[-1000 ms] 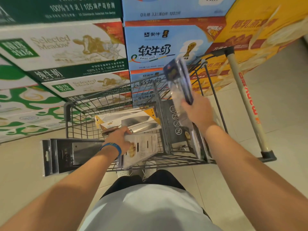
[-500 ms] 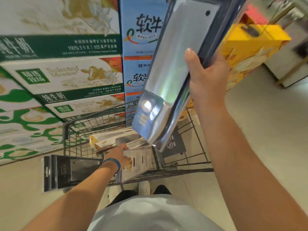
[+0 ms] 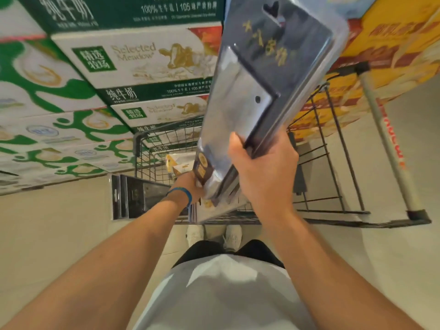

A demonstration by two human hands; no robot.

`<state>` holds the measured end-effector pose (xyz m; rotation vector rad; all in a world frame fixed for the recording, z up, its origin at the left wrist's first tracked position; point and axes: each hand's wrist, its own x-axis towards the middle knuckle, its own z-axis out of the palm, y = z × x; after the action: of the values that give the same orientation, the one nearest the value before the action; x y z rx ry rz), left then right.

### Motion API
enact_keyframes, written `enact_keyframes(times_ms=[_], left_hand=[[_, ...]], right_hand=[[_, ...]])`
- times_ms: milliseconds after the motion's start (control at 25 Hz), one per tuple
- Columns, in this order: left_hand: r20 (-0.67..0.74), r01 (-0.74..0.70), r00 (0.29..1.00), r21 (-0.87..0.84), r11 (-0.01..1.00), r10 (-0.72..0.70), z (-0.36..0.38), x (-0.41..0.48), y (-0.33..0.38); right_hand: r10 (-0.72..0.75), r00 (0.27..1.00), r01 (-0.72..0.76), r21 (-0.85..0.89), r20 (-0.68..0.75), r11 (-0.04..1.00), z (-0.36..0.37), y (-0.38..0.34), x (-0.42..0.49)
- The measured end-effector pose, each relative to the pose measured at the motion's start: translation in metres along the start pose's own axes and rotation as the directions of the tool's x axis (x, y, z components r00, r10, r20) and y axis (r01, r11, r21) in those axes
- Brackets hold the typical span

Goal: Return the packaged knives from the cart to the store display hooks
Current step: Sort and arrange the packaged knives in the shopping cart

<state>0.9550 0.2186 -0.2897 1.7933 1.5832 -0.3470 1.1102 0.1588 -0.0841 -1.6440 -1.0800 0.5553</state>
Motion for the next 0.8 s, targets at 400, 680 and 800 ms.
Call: enact_keyframes(times_ms=[400, 680, 800], left_hand=[[0.008, 0.031, 1.0, -0.148, 0.988, -0.03, -0.006, 0.002, -0.001], [0.038, -0.058, 0.997, -0.072, 0.996, 0.061, 0.003, 0.007, 0.018], [0.042, -0.015, 0.999, -0.088, 0.996, 0.019, 0.005, 0.011, 0.027]], right_hand=[[0.187, 0.938, -0.151, -0.142, 0.291, 0.978, 0.02, 0.107, -0.051], [0.558, 0.753, -0.364, -0.486, 0.348, 0.795, 0.026, 0.17, -0.076], [0.407, 0.847, -0.207, -0.494, 0.341, 0.844, 0.024, 0.174, -0.069]])
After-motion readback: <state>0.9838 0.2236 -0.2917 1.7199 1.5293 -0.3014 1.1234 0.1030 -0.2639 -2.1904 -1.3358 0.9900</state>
